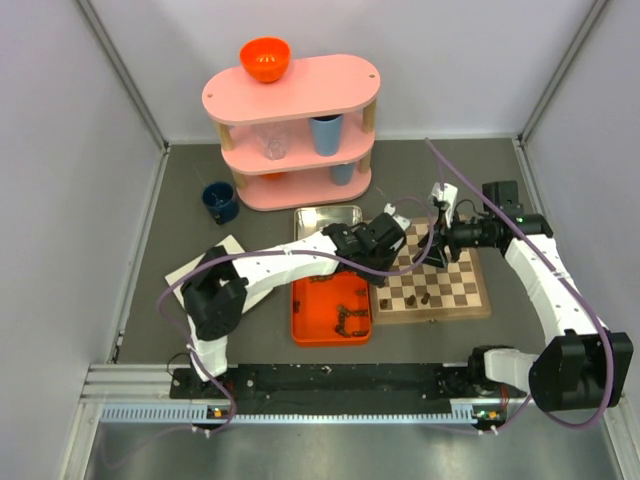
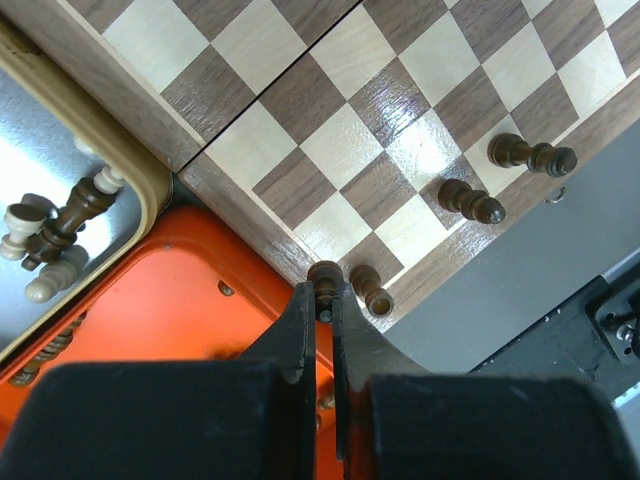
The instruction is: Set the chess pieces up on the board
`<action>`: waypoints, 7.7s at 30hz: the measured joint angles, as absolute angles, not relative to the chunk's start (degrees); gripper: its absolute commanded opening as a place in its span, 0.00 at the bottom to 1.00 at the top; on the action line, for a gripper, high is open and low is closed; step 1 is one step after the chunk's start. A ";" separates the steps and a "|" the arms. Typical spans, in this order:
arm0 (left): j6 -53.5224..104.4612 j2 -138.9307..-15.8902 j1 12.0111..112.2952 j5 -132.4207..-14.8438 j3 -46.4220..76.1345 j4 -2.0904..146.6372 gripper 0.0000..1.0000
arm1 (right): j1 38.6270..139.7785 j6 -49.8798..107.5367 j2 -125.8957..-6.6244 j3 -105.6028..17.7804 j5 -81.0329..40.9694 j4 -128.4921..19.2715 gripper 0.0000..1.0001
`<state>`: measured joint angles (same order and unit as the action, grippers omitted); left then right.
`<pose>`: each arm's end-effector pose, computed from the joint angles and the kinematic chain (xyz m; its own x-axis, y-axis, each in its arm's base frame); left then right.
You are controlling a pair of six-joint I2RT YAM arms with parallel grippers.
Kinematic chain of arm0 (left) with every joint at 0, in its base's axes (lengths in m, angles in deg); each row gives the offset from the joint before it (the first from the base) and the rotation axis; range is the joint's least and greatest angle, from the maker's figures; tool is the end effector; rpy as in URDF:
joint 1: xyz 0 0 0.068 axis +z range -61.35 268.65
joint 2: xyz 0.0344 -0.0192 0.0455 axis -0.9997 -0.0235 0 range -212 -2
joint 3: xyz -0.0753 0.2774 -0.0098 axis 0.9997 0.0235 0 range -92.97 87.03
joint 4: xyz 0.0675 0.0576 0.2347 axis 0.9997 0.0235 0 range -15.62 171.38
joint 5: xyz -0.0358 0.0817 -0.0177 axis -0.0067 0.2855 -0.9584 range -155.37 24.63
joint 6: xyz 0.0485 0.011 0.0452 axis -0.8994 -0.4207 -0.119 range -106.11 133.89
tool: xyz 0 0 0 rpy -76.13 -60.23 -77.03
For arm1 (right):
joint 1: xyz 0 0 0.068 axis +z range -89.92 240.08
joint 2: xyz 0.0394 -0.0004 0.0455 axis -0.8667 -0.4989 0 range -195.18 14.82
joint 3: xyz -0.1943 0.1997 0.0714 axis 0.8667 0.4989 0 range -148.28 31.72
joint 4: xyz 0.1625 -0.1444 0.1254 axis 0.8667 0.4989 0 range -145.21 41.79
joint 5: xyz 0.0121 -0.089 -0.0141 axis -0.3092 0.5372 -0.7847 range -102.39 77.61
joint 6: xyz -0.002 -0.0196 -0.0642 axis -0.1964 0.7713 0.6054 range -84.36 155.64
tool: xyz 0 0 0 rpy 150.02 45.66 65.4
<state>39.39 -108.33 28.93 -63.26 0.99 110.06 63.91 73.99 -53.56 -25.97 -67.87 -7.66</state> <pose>0.2085 -0.3529 0.2510 -0.7442 0.4214 -0.5182 0.5897 0.7789 -0.2134 0.2094 0.0584 0.3000 -0.3733 -0.3774 -0.8475 -0.8955 0.3854 0.2228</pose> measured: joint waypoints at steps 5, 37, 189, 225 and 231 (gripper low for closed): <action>39.23 -110.67 28.93 -63.92 -0.22 109.16 0.00 | 62.45 73.90 -53.56 -25.97 -66.85 -7.68 0.52; 39.23 -116.94 28.67 -64.07 -2.62 108.46 0.01 | 61.03 72.44 -54.26 -25.97 -65.08 -8.22 0.52; 18.38 -13.53 50.48 -19.53 50.05 96.94 0.99 | 115.54 76.70 -103.20 -55.52 -14.98 4.30 0.09; 42.56 -65.23 38.02 -68.68 33.44 81.43 0.76 | 75.95 3.66 -55.31 -21.82 -68.84 -51.35 0.11; 45.66 -74.49 36.73 -65.62 27.21 79.85 0.71 | 75.91 -6.92 -55.31 -21.07 -67.92 -58.52 0.11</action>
<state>45.66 -74.49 36.73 -65.62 27.21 79.85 75.91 -6.92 -55.31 -21.07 -67.92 -58.52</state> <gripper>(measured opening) 0.731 0.123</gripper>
